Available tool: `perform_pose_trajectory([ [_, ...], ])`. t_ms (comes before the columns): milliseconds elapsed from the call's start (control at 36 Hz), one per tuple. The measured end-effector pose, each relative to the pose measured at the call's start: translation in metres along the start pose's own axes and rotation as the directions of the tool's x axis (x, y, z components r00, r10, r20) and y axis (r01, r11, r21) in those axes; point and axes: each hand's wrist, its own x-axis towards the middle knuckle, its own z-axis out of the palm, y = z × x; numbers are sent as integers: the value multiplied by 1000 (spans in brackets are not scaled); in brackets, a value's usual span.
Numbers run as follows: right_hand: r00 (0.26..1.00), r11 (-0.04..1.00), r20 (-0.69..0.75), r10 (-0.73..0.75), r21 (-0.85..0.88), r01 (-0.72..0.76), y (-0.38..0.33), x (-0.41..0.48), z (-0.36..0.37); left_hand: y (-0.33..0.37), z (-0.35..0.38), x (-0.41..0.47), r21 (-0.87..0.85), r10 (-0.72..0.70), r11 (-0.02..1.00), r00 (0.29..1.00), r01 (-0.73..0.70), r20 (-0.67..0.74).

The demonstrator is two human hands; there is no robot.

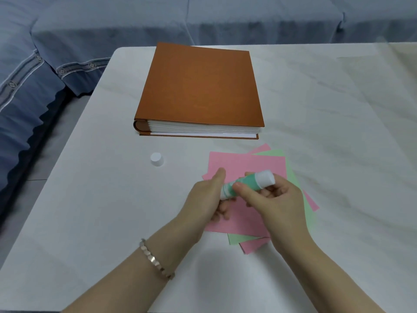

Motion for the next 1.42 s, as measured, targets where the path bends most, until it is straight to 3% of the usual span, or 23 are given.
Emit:
perform_pose_trajectory([
  [83, 997, 998, -53, 53, 28, -52, -1, 6, -3, -5, 3, -6, -129, 222, 966, 974, -225, -40],
  [222, 992, 993, -67, 108, 50, -105, -3, 10, -4, -12, -2, -8, -186, 370, 908, 927, -375, -60],
  [333, 997, 995, -42, 69, 79, -65, -8, 10, -4, -13, 1, -7, -372, 315, 876, 948, -307, -42],
  [389, 1000, 998, -5, 20, 62, -20, -9, 10, -5, -9, 4, -9, -382, 269, 890, 963, -249, -3],
  [500, 999, 999, 32, -35, 43, 34, -9, 9, -6, -3, 1, -11, -34, 163, 986, 986, -162, 23],
  [556, 999, 998, 32, -38, 42, 36, -9, 9, -6, -4, 1, -11, 8, 198, 980, 980, -198, 9],
  [639, 1000, 999, 15, -15, 40, 14, -8, 10, -7, -9, 0, -10, -175, 309, 937, 951, -301, 19],
  [722, 999, 997, 1, 37, 66, -36, -5, 11, -6, -14, -5, -7, -169, 381, 909, 924, -382, -40],
  [889, 998, 996, 60, -14, 88, 8, -7, 11, -3, -10, -3, -10, -345, 259, 911, 965, -226, 50],
  [1000, 988, 996, 144, -64, 69, 54, -10, 7, 1, -6, -9, -8, -82, 107, 992, 985, -96, 133],
  [1083, 979, 996, 183, -86, 29, 82, -10, 6, 3, 2, -20, -6, 50, -65, 997, 972, 55, 225],
  [1139, 978, 995, 184, -93, -8, 96, -8, 7, 4, 9, -29, -4, 182, -85, 982, 975, 47, 206],
  [1194, 980, 993, 172, -95, -52, 105, -6, 9, 5, 11, -40, 4, 325, 102, 940, 995, -102, 16],
  [1222, 982, 992, 165, -93, -67, 106, -5, 10, 5, 11, -47, 10, 426, 260, 884, 959, -190, -111],
  [1278, 981, 988, 168, -98, -101, 116, -4, 13, 4, 9, -65, 23, 652, 553, 711, 782, -263, -288],
  [1306, 978, 981, 178, -107, -141, 133, -3, 14, 3, 8, -76, 30, 737, 625, 634, 716, -235, -309],
  [1333, 974, 969, 192, -117, -192, 154, -2, 15, 3, 8, -85, 37, 803, 652, 566, 697, -185, -299],
  [1417, 962, 932, 238, -131, -301, 202, 4, 18, -1, 3, -106, 55, 913, 592, 404, 776, -51, -218],
])
